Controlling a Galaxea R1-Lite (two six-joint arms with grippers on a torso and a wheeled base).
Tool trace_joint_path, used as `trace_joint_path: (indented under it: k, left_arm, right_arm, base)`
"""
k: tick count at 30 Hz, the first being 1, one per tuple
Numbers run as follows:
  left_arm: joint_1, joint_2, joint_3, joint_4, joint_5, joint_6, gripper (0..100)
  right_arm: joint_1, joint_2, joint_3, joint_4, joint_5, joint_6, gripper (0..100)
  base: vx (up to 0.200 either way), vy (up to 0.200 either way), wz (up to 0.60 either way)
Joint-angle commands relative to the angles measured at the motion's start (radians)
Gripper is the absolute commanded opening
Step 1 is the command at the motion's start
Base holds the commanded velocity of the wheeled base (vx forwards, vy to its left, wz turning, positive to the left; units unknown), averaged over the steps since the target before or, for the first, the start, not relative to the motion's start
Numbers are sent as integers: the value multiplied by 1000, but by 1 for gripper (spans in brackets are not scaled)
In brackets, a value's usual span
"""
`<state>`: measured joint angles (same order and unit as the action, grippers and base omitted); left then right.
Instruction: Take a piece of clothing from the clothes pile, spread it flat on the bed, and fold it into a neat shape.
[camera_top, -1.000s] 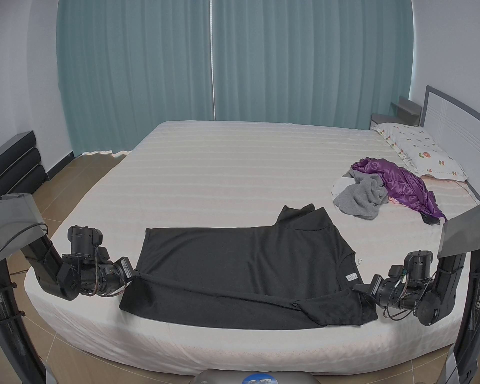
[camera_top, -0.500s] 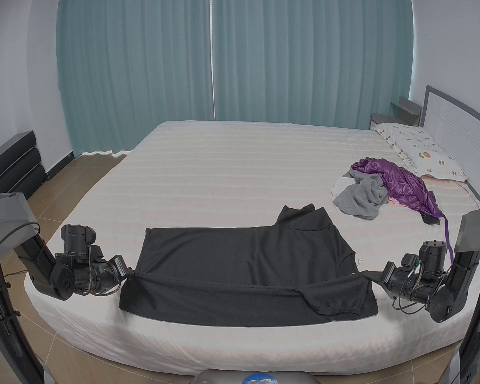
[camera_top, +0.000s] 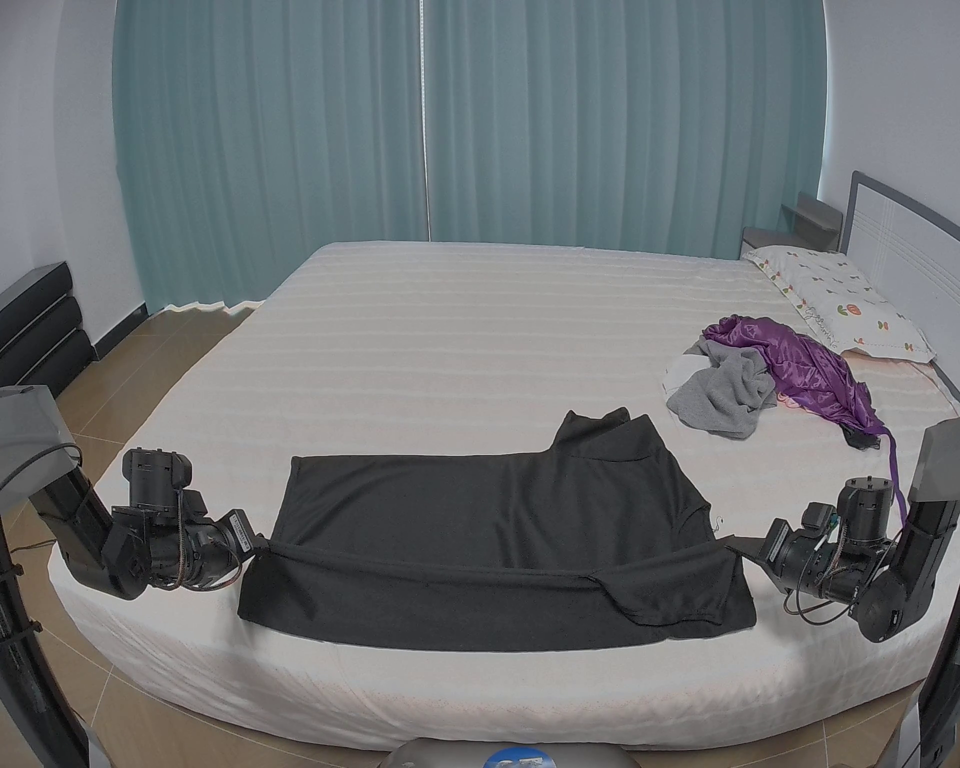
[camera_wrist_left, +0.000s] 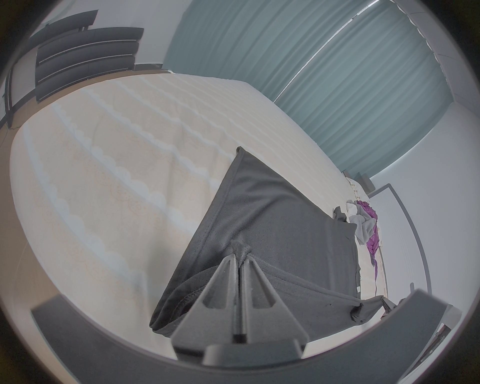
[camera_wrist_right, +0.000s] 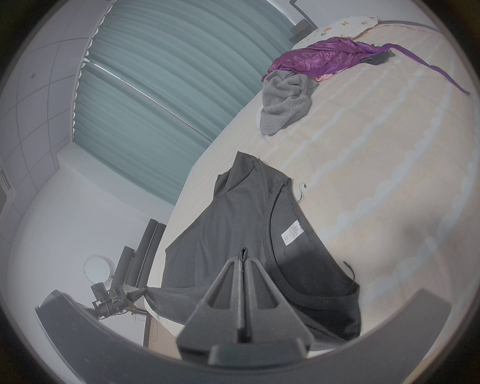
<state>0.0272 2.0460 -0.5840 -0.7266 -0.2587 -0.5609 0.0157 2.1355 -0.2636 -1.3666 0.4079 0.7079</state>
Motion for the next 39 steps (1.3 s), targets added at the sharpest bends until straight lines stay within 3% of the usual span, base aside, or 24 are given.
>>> trace_joint_path:
  k: [1, 15, 25, 26, 27, 32, 39]
  left_arm:
    - [-3, 31, -10, -2, -2, -1, 0]
    - [-7, 192, -69, -53, 21, 4, 0]
    - [-7, 207, -68, -76, 21, 1, 0]
    - [-7, 207, -68, -76, 21, 1, 100]
    - [-7, 207, -68, -76, 21, 1, 100]
    - [-7, 195, -68, -79, 21, -48, 100]
    - [31, 79, -59, -77, 13, -119, 100]
  right_arm:
    - [4, 38, -29, 0, 0, -1, 0]
    - [13, 190, -157, 3, -4, -11, 0]
    - [16, 201, -157, 1, -1, -11, 0]
    - [18, 201, -157, 1, 0, -11, 0]
    - [20, 201, -155, 0, 0, -11, 100]
    - [20, 172, -143, -9, 8, 5, 100]
    - [16, 132, -43, -95, 5, 105, 100]
  base:
    - [0, 0, 0]
    - [0, 0, 0]
    - [0, 0, 0]
    - [0, 0, 0]
    - [0, 0, 0]
    - [0, 0, 0]
    - [0, 0, 0]
